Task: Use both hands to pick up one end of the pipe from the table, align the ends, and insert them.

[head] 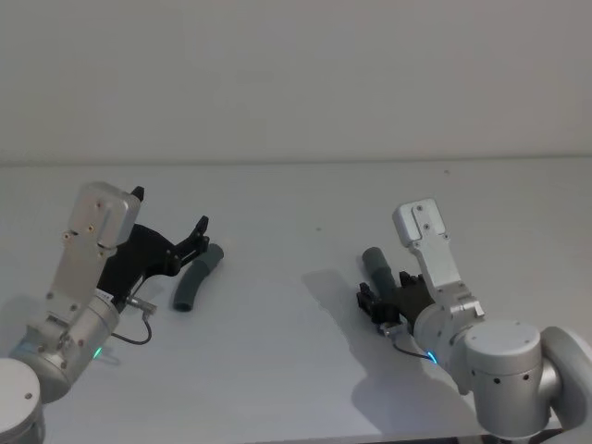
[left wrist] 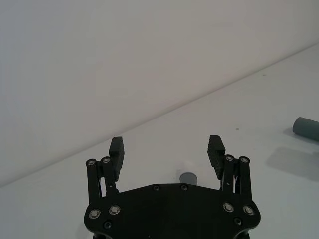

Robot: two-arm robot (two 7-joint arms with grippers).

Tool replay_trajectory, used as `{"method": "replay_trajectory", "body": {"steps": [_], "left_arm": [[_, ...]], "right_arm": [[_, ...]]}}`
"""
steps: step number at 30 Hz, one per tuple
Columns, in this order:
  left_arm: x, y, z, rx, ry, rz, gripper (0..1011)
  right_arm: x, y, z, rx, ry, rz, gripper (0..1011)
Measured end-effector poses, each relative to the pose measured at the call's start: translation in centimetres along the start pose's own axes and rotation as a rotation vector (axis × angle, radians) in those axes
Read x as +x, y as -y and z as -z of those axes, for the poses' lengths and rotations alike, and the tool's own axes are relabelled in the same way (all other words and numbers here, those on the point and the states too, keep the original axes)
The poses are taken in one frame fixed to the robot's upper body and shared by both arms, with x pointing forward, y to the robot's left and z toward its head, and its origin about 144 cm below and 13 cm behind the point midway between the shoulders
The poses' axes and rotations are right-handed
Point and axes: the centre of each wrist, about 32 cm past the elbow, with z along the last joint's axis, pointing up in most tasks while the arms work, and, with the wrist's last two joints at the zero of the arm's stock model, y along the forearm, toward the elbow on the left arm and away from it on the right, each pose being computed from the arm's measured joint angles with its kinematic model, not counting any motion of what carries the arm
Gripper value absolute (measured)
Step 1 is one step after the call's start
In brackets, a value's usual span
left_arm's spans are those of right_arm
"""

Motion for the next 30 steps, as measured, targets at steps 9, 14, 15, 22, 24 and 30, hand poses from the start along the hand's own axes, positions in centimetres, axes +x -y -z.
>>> {"method": "replay_trajectory", "body": {"steps": [9,14,15,22,24,30], "left_arm": [[0.00,0.00,0.00,0.000,0.000,0.000,1001],[0.00,0.00,0.00,0.000,0.000,0.000,1002],[0.00,0.00,0.00,0.000,0.000,0.000,1001],[0.00,0.00,0.00,0.000,0.000,0.000,1001],[0.00,0.00,0.00,0.000,0.000,0.000,1002],[0.00,0.00,0.00,0.000,0.000,0.000,1001]], "right_arm": [[-0.12,-0.15,-0.12,-0.008,-0.003,-0.002,384],[-0.20,-0.18,-0.16,-0.011,-0.004,-0.004,262],[-0.21,-0.19,-0.16,-0.011,-0.004,-0.005,238],[-0.25,-0.21,-0.19,-0.013,-0.005,-0.006,213],[-0.25,-0.22,-0.19,-0.014,-0.005,-0.006,213],[-0.23,-0.22,-0.16,-0.012,-0.004,-0.007,213]]}}
